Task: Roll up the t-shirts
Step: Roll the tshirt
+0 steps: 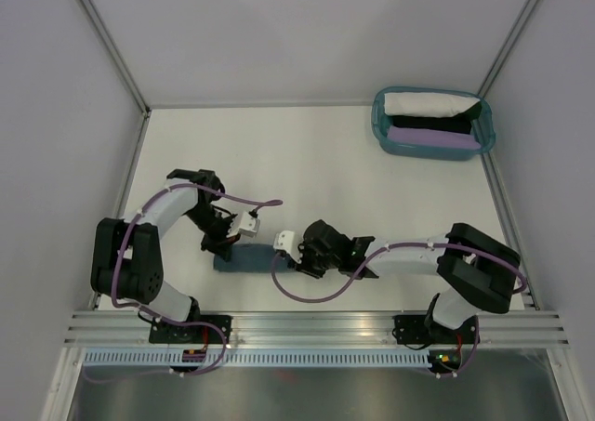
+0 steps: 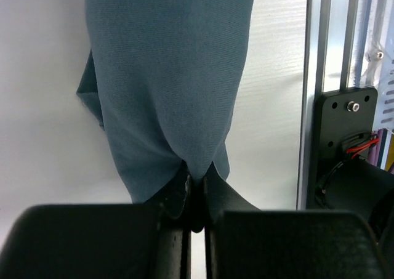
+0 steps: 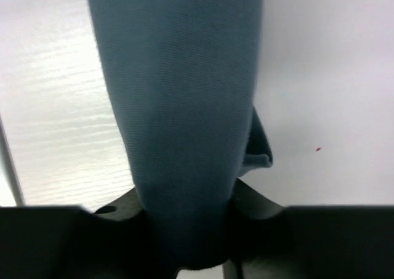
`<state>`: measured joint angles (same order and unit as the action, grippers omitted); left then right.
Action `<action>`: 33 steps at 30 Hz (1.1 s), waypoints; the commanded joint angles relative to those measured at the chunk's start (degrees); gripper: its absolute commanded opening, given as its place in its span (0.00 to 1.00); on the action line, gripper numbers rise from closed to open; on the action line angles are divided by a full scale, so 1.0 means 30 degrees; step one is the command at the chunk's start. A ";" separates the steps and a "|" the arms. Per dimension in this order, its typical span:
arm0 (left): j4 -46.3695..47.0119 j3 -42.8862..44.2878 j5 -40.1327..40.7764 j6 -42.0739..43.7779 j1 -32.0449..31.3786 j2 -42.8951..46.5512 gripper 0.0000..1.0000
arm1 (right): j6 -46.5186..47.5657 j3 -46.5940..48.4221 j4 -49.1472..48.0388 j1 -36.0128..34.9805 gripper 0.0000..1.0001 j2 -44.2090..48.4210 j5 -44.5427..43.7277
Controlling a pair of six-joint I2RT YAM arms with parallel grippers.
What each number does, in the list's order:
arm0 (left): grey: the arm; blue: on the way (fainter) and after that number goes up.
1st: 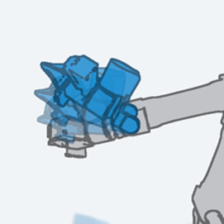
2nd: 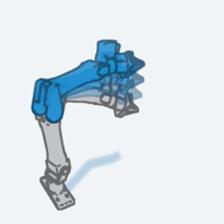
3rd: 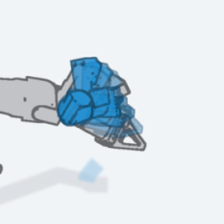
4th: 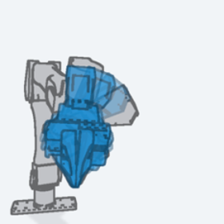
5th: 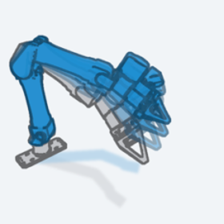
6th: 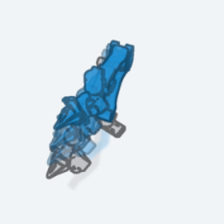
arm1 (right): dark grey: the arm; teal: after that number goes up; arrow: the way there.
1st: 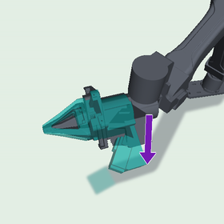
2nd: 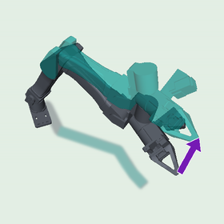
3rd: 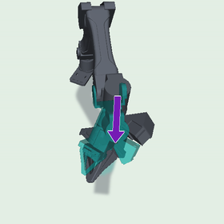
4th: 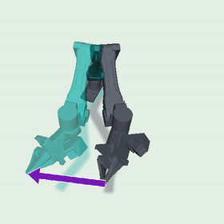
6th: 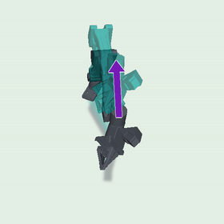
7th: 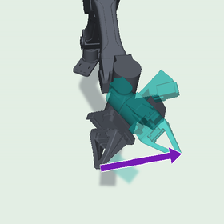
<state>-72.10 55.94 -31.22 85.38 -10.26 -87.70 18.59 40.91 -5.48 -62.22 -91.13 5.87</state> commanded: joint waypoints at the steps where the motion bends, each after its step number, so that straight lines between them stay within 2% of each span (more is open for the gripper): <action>1: -0.1954 0.0688 -0.1195 0.2065 0.0139 -0.0093 0.05 | -0.2559 -0.0275 -0.0136 0.0902 0.32 0.1283 0.3977; 2: -0.1984 0.0688 -0.1194 0.2153 0.0197 -0.0064 0.06 | -0.2999 -0.0392 -0.0225 0.1282 0.25 0.1634 0.4455; 4: -0.1868 0.0834 -0.1194 0.2009 0.0256 -0.0063 0.20 | -0.4142 -0.0568 -0.0051 0.1431 0.20 0.1900 0.5334; 5: -0.1722 0.0951 -0.1165 0.1282 0.0257 -0.0092 0.33 | -0.4639 -0.0627 -0.0021 0.1432 0.17 0.2104 0.5629; 6: -0.1604 0.1068 -0.1136 0.0956 0.0257 -0.0180 0.51 | -0.5021 -0.0830 -0.0137 0.1490 0.17 0.2193 0.5951; 7: -0.1487 0.1330 -0.1135 0.0402 0.0257 -0.0209 0.56 | -0.5924 -0.0919 -0.0283 0.1520 0.17 0.2310 0.6476; 8: -0.1370 0.1362 -0.1193 0.0222 0.0257 -0.0123 0.74 | -0.6136 -0.1036 -0.0458 0.1549 0.17 0.2369 0.6626; 9: -0.1195 0.1101 -0.1252 0.0104 0.0257 0.0197 0.76 | -0.6892 -0.1385 -0.0953 0.1549 0.17 0.2399 0.6715; 13: 0.1871 -0.0043 -0.1662 -0.2200 0.0257 0.1196 0.77 | -0.8332 -0.1828 -0.1631 0.1637 0.19 0.2050 0.7592; 16: 0.3139 -0.0424 -0.1517 -0.3962 0.0286 0.1255 0.68 | -0.9121 -0.1945 -0.2187 0.1841 0.20 0.1436 0.8587; 20: 0.3377 -0.0338 -0.1984 -0.4584 0.0579 0.1168 0.66 | -1.0354 -0.2529 -0.4350 0.2485 0.27 0.0438 1.0842; 26: 0.3348 -0.0307 -0.2804 -0.4760 0.0666 0.0817 0.67 | -1.0677 -0.2123 -0.4152 0.3540 0.28 -0.1379 1.1725; 28: 0.3377 -0.0454 -0.3039 -0.4964 0.0667 0.0816 0.65 | -1.0650 -0.1918 -0.3744 0.3891 0.32 -0.1673 1.1318; 29: 0.3406 -0.0425 -0.3156 -0.5110 0.0667 0.0816 0.60 | -1.0621 -0.1771 -0.3422 0.3951 0.41 -0.1673 1.1054; 31: 0.3552 -0.0338 -0.3216 -0.5520 0.0696 0.0758 0.50 | -1.0416 -0.1624 -0.2663 0.4126 0.52 -0.1673 1.0208; 32: 0.3698 -0.0279 -0.3157 -0.5754 0.0696 0.0583 0.38 | -1.0415 -0.1333 -0.2367 0.4127 0.54 -0.1586 1.0028; 33: 0.3874 -0.0220 -0.2925 -0.6046 0.0725 0.0436 0.33 | -1.0270 -0.1156 -0.2016 0.4127 0.57 -0.1498 0.9910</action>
<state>-62.35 54.92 -36.80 70.50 -8.54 -85.47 -13.76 35.73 -15.40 -50.54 -94.56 40.40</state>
